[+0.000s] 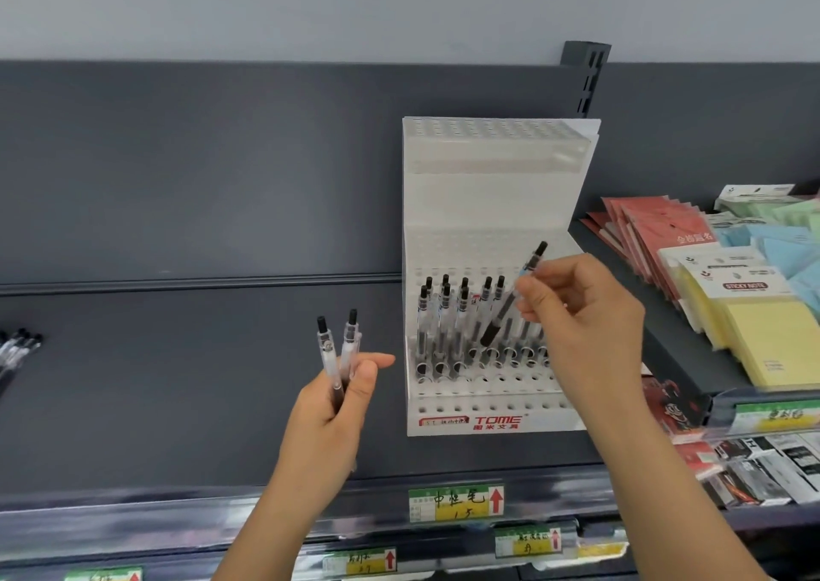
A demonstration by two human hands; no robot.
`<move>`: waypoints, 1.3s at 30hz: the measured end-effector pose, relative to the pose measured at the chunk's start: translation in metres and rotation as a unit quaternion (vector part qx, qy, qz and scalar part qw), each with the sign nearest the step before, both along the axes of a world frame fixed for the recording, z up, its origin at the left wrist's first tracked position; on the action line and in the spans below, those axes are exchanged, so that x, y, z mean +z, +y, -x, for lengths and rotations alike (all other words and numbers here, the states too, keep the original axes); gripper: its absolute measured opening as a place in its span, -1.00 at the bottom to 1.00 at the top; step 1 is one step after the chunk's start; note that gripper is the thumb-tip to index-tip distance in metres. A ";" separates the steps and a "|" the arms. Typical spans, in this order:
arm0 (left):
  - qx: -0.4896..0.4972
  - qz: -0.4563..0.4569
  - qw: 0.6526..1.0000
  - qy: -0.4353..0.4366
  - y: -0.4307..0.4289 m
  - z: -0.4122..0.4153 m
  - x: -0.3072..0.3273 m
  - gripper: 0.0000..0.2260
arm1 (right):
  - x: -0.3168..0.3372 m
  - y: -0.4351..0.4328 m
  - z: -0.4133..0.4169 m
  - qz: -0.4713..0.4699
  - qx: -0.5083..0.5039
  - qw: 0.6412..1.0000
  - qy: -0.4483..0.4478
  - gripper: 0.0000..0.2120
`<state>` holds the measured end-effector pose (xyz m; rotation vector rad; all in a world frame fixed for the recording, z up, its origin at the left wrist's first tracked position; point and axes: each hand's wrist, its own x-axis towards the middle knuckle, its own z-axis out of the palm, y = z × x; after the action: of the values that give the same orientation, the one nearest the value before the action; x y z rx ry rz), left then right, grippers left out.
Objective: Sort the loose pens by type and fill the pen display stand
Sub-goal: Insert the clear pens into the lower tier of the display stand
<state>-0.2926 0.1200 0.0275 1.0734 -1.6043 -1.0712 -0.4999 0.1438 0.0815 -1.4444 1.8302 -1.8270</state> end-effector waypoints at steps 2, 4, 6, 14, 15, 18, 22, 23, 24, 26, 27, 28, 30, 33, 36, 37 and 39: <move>0.003 0.002 1.000 -0.004 0.000 0.000 0.000 -0.75 | -0.006 -0.002 -0.003 -0.019 -0.002 0.999 0.030 -0.87; 0.003 0.001 1.000 -0.010 0.001 -0.001 0.000 -0.74 | -0.011 -0.003 -0.006 -0.043 0.004 0.997 0.062 -0.89; 0.003 0.002 1.000 -0.020 0.001 -0.001 -0.001 -0.74 | -0.018 -0.005 -0.008 -0.077 0.013 0.992 0.099 -0.91; 0.001 -0.002 0.999 -0.045 0.003 -0.002 -0.001 -0.72 | -0.026 -0.009 -0.008 -0.125 0.002 0.983 0.138 -0.94; -0.001 -0.004 0.999 -0.047 0.003 -0.001 -0.001 -0.72 | -0.026 -0.009 -0.008 -0.126 0.001 0.982 0.137 -0.94; -0.013 -0.007 0.999 -0.051 0.004 0.002 -0.002 -0.71 | -0.025 -0.005 -0.008 -0.127 -0.021 0.984 0.125 -0.91; -0.030 -0.010 0.997 -0.065 0.005 0.006 -0.002 -0.67 | -0.022 0.004 -0.012 -0.087 -0.052 0.990 0.098 -0.86; -0.035 -0.008 0.997 -0.068 0.006 0.007 -0.001 -0.67 | -0.020 0.006 -0.014 -0.084 -0.028 0.991 0.098 -0.87; -0.040 -0.004 0.997 -0.070 0.006 0.009 0.000 -0.67 | -0.018 0.008 -0.018 -0.085 0.012 0.992 0.097 -0.89; -0.061 0.002 0.996 -0.068 0.008 0.014 0.003 -0.71 | -0.015 0.012 -0.029 -0.109 0.110 0.983 0.094 -0.96; -0.074 0.010 0.995 -0.068 0.009 0.017 0.004 -0.74 | -0.016 0.013 -0.034 -0.123 0.148 0.976 0.100 -0.91; -0.087 0.021 0.994 -0.071 0.009 0.021 0.004 -0.76 | -0.018 0.014 -0.039 -0.131 0.177 0.970 0.104 -0.88; -0.103 0.024 0.991 -0.083 0.011 0.025 0.002 -0.79 | -0.023 0.014 -0.045 -0.125 0.207 0.965 0.102 -0.96; -0.117 0.017 0.989 -0.091 0.009 0.026 -0.002 -0.79 | -0.027 0.016 -0.045 -0.111 0.223 0.966 0.076 -0.86; -0.112 0.043 0.988 -0.101 0.005 0.022 -0.005 -0.62 | -0.021 0.018 -0.036 -0.107 0.220 0.970 0.009 -0.82; -0.096 0.041 0.990 -0.095 0.003 0.020 -0.005 -0.59 | -0.017 0.018 -0.031 -0.099 0.207 0.973 -0.017 -0.83; -0.057 0.037 0.995 -0.077 0.001 0.017 -0.002 -0.62 | -0.008 0.018 -0.017 -0.075 0.162 0.983 -0.043 -0.84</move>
<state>-0.3092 0.1209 0.0259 1.0452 -1.8328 -1.0158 -0.4827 0.1618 0.0739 -1.4803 1.5457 -1.5361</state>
